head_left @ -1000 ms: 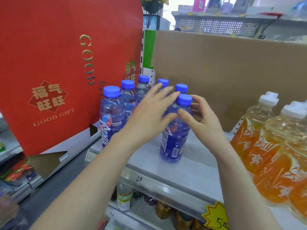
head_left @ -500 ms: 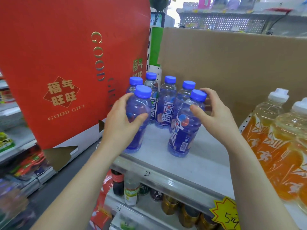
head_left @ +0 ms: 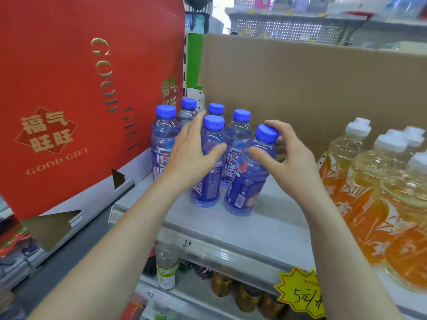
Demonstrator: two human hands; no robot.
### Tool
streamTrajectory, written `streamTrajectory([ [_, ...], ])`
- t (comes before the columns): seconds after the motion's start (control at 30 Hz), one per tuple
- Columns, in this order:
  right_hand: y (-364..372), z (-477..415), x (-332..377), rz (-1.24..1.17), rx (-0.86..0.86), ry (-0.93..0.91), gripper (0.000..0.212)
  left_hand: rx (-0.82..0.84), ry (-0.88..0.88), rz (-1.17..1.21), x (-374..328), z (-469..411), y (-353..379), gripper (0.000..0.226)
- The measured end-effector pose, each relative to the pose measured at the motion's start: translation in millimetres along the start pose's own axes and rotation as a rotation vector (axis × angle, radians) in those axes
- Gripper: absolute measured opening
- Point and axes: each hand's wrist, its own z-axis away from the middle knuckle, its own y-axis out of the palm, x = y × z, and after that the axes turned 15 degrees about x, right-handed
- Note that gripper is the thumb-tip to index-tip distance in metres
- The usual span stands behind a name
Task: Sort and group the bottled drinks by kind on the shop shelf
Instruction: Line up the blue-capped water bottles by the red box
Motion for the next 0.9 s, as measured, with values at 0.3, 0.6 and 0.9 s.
streamTrajectory([
  [0.3,7.3,-13.6,-1.9,-0.013,0.078,0.044,0.043,0.037,0.053,-0.381,-14.3,-29.6,-45.4,0.035],
  [0.6,5.1,-21.7,2.6,0.043,0.114,0.038,0.066,-0.015,0.053,-0.458,-9.0,-33.4,-53.5,0.034],
  [0.9,14.3,-29.5,11.5,-0.069,0.199,-0.009,0.063,-0.005,0.063,-0.448,-3.5,-35.9,-52.0,0.032],
])
